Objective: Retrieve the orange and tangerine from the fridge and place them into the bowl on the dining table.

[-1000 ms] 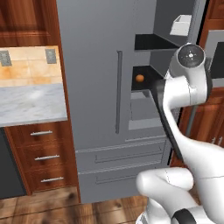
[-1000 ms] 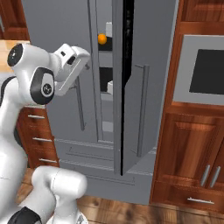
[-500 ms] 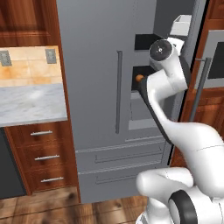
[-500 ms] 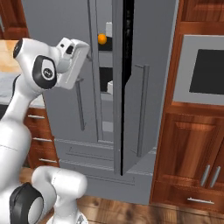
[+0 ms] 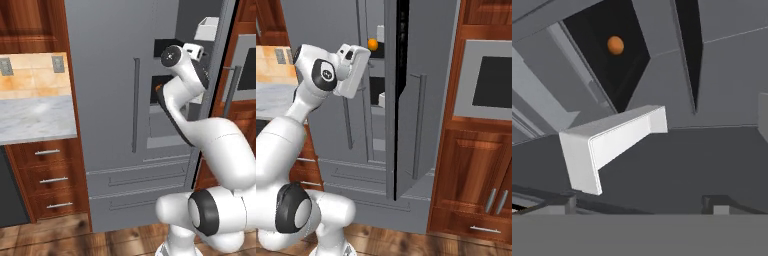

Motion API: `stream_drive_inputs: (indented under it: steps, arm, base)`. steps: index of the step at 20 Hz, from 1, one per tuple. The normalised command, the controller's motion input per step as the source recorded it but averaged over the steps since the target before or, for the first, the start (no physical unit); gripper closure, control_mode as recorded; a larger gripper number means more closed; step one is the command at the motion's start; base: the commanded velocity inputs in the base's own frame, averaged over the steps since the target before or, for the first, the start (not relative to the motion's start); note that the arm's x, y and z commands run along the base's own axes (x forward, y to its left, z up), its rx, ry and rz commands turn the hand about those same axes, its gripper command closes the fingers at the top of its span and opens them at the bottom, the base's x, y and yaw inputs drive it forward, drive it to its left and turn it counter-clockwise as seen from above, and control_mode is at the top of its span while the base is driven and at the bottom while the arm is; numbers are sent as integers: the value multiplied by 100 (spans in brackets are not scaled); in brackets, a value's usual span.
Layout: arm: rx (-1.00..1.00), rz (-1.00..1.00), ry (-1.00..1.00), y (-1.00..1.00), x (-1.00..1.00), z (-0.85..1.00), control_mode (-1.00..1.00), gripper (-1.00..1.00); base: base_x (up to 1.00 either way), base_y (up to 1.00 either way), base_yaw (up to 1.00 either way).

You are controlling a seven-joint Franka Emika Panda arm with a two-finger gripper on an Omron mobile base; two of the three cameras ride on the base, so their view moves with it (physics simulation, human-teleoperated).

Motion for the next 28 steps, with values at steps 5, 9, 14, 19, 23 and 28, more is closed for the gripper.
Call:
stream_drive_inputs:
  steps: [5, 9, 14, 19, 23, 28]
  arm:
    - [-2, -4, 12, -40, 65, -2, -100, -100]
    - [-3, -4, 8, -46, 45, -12, -100, -100]
    - [-2, -15, 1, -78, -32, -20, -100, -100]
    - [0, -18, 0, -89, -92, -12, -100, -100]
    - [-2, -1, -15, 3, -94, 23, -100, -100]
    - [-1, 0, -21, 59, -22, 48, -100, -100]
  base:
    - [0, 0, 0]
    - [0, 0, 0]
    - [0, 0, 0]
    - [0, 0, 0]
    - [0, 0, 0]
    - [0, 0, 0]
